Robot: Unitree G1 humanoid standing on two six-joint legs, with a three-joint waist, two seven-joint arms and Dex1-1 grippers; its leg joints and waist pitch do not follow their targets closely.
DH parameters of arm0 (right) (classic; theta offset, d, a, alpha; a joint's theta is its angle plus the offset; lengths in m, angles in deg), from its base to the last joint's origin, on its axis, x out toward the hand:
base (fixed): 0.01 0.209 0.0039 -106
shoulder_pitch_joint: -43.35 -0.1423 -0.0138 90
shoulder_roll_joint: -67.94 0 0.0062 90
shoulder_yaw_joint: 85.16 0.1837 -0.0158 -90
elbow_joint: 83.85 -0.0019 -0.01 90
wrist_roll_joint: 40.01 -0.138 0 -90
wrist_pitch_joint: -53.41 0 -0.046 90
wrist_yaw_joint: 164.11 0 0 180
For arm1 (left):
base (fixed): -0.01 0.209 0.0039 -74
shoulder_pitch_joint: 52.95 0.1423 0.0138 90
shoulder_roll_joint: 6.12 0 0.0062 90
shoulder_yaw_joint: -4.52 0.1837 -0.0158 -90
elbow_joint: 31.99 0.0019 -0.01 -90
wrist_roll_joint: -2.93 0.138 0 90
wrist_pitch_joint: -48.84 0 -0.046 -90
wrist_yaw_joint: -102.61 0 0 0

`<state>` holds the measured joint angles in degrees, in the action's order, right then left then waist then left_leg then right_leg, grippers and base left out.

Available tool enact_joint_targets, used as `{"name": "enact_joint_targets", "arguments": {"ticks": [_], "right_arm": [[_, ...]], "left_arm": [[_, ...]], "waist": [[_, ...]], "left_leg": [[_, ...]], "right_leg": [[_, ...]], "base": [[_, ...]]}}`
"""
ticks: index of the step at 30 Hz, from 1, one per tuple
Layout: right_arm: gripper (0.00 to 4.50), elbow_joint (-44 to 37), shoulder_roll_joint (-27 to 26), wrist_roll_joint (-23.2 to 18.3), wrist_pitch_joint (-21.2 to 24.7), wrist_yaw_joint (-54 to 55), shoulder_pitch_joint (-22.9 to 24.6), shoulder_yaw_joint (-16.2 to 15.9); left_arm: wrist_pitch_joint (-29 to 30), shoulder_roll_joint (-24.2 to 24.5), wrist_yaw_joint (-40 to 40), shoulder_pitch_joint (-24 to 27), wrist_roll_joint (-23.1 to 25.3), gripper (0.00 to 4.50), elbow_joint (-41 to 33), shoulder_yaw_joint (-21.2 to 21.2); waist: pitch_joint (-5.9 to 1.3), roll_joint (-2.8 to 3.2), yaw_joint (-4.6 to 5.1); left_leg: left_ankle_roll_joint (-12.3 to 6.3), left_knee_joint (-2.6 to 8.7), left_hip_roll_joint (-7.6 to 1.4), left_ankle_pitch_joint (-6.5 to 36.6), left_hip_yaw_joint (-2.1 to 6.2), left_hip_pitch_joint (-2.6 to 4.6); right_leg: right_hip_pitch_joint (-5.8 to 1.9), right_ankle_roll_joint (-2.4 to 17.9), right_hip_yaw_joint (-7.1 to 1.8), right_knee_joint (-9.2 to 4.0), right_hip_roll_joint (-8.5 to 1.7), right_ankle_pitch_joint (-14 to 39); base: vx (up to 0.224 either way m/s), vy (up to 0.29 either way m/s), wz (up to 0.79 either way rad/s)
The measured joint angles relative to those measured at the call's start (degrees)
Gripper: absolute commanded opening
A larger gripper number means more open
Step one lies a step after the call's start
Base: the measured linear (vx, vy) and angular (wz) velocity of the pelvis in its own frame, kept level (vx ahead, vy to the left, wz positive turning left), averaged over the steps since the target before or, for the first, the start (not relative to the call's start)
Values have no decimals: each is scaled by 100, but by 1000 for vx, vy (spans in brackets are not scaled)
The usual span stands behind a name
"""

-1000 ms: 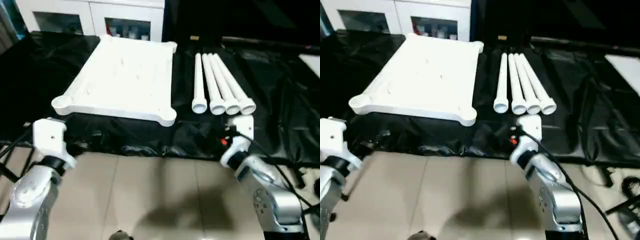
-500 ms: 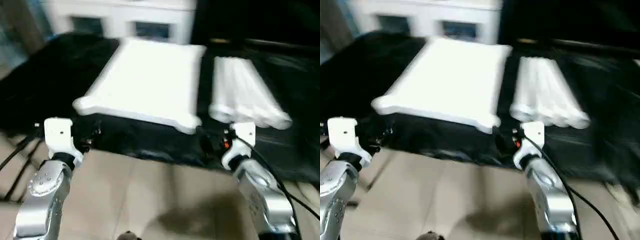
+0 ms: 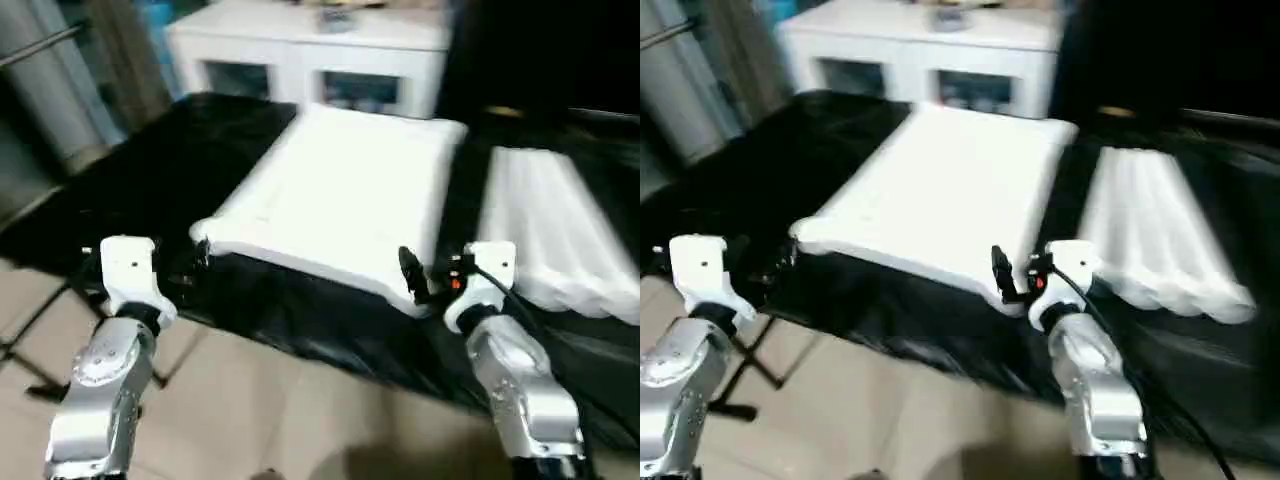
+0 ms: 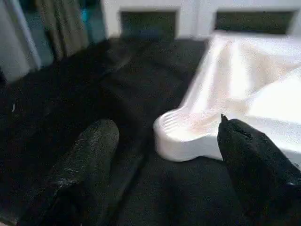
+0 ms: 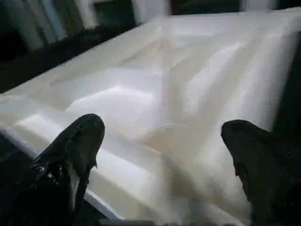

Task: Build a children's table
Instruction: Move to table

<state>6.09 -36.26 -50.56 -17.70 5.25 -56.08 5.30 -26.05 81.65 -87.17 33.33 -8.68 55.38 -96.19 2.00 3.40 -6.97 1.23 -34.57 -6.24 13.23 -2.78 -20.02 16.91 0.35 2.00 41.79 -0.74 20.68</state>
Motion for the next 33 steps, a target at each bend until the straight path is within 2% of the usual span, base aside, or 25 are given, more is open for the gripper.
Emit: {"name": "enact_joint_targets", "arguments": {"ticks": [1, 3, 4, 5, 6, 7, 8, 9, 10, 11, 12, 13, 14, 15, 16, 17, 18, 19, 20, 22, 23, 25, 27, 29, 33], "right_arm": [[450, -49, -22, 10, 43, 51, -37, -2], [450, -120, -23, 60, 77, 258, -174, 92], [450, -118, -49, 119, 78, 391, -282, 161], [450, -122, -44, 151, 81, 475, -393, 197], [450, -138, 13, 184, 86, 530, -468, 224], [450, -143, 72, 225, 101, 545, -430, 246], [450, -143, 127, 242, 172, 585, -421, 316], [450, -155, 146, 243, 244, 613, -423, 380], [450, -235, 133, 236, 359, 654, -435, 396], [450, -294, 121, 232, 386, 655, -450, 394], [450, -504, 127, 205, 536, 658, -476, 381], [450, -651, 125, 170, 663, 651, -470, 373], [450, -763, 70, 130, 800, 634, -462, 292], [450, -917, 40, 72, 886, 609, -449, 174], [450, -1058, 56, 6, 969, 572, -410, 140], [450, -1151, 114, -24, 1008, 556, -380, 148], [450, -1271, 183, -41, 1056, 520, -346, 167], [450, -1419, 242, -91, 1098, 474, -260, 200], [450, -1571, 300, -105, 1118, 434, -157, 207], [450, -1594, 431, -115, 1286, 386, 121, 382], [450, -1598, 460, -126, 1337, 366, 139, 431], [450, -1716, 496, -163, 1410, 251, 139, 367], [450, -1796, 476, -181, 1424, 140, 162, 116], [450, -1868, 564, -254, 1428, -40, 246, -125], [450, -1915, 868, -355, 1361, -480, 306, -151]], "left_arm": [[28, -36, -7, -74, -2, 381, 61, 42], [30, -102, -85, -394, -51, 381, 114, 188], [52, -89, -138, -565, -45, 381, 157, 288], [76, -70, -182, -720, -44, 381, 154, 368], [94, -130, -234, -849, -61, 381, 132, 466], [121, -229, -261, -878, -99, 381, 129, 567], [149, -296, -307, -926, -140, 381, 109, 638], [181, -291, -351, -961, -185, 381, 92, 651], [204, -208, -396, -997, -216, 381, 49, 643], [203, -159, -411, -1013, -213, 381, 28, 643], [201, -59, -462, -1033, -156, 381, 2, 643], [193, 20, -497, -1037, -105, 381, 5, 628], [198, 96, -507, -1002, -88, 381, 44, 583], [200, 163, -508, -1006, -59, 381, 110, 528], [205, 197, -511, -1007, -39, 381, 146, 529], [206, 176, -522, -1019, -20, 381, 122, 569], [205, 140, -557, -1037, -5, 381, 88, 626], [199, 103, -644, -1030, -10, 381, -9, 722], [160, 77, -716, -1018, -51, 381, -115, 769], [97, -98, -840, -986, -84, 381, -183, 1082], [85, -83, -910, -974, -84, 381, -225, 1193], [58, 265, -1144, -956, -17, 381, -263, 1309], [57, 535, -1402, -853, -24, 381, -262, 1211], [24, 665, -1779, -752, -132, 381, -283, 1152], [-108, 938, -2681, -753, -372, 381, -307, 1344]], "waist": [[-11, -16, 60], [-14, -134, 145], [7, -175, 184], [3, -311, 212], [18, -438, 249], [39, -466, 244], [44, -461, 210], [59, -518, 202], [59, -529, 165], [56, -503, 132], [72, -409, 29], [88, -388, -32], [71, -431, 21], [55, -510, 73], [42, -516, 133], [33, -510, 174], [28, -522, 239], [-21, -654, 326], [-39, -815, 362], [-33, -813, 364], [-30, -799, 360], [-5, -657, 341], [9, -574, 374], [66, -417, 339], [134, -306, 344]], "left_leg": [[-54, -20, 22, 43, 18, 21], [-25, -35, 76, 142, -22, 93], [-29, -36, 113, 179, -65, 142], [-9, -35, 181, 227, -128, 199], [-19, -56, 248, 306, -214, 274], [-203, -181, 226, 406, -247, 310], [-312, -379, 215, 468, -235, 283], [-299, -519, 230, 468, -242, 252], [-200, -578, 223, 437, -244, 212], [-159, -560, 211, 417, -234, 191], [31, -337, 92, 308, -217, 162], [162, -311, 12, 348, -240, 204], [147, -264, 0, 371, -277, 240], [101, -227, 7, 374, -313, 263], [105, -206, -20, 421, -324, 317], [89, -194, -38, 450, -331, 345], [74, -175, -28, 466, -335, 363], [43, -159, 62, 491, -396, 373], [68, -215, 159, 555, -437, 340], [-20, -392, 125, 558, -332, 222], [-9, -388, 89, 522, -267, 148], [258, -344, -107, 433, -232, -15], [276, -376, -156, 424, -250, 6], [309, -356, -160, 396, -273, 22], [330, -198, -257, 258, -454, 161]], "right_leg": [[176, -94, 45, 169, -65, 4], [617, -353, 39, 198, -200, -114], [746, -375, 29, 61, -270, -204], [775, -270, -14, -296, -350, -358], [707, -103, -128, -395, -415, -859], [621, -66, -143, -446, -374, -767], [539, -32, -151, -484, -345, -738], [486, -21, -188, -492, -319, -704], [373, 7, -421, -515, -106, -653], [329, 38, -532, -518, 7, -648], [231, 45, -698, -553, 304, -629], [215, 8, -742, -561, 412, -602], [329, -5, -591, -429, 312, -483], [492, -88, -301, -106, 122, -379], [622, -114, -41, 151, -48, -371], [679, -138, 76, 113, -156, -400], [727, -125, 153, -36, -266, -493], [773, -19, 147, -421, -436, -737], [761, -188, 24, -531, -570, -998], [744, -167, -163, -485, -457, -909], [744, -166, -189, -480, -402, -913], [742, -153, -186, -478, -232, -944], [707, -111, -118, -554, -207, -965], [666, -73, -107, -612, -242, -951], [580, -107, -145, -607, -281, -933]], "base": [[195, 54, 4], [150, 45, 7], [123, -16, 1], [115, -66, -5], [115, -66, -5], [112, -82, 3], [121, -70, 2], [121, -70, 2], [142, -62, -13], [135, -36, -29], [135, -36, -29], [138, 44, -52], [153, 53, -49], [153, 53, -49], [135, 28, -26], [130, 37, -10], [130, 37, -10], [150, 14, 1], [128, -19, 9], [115, -26, 11], [0, 0, 0], [0, 0, 0], [0, 0, 0], [-41, -5, 5], [-91, -50, 12]]}}
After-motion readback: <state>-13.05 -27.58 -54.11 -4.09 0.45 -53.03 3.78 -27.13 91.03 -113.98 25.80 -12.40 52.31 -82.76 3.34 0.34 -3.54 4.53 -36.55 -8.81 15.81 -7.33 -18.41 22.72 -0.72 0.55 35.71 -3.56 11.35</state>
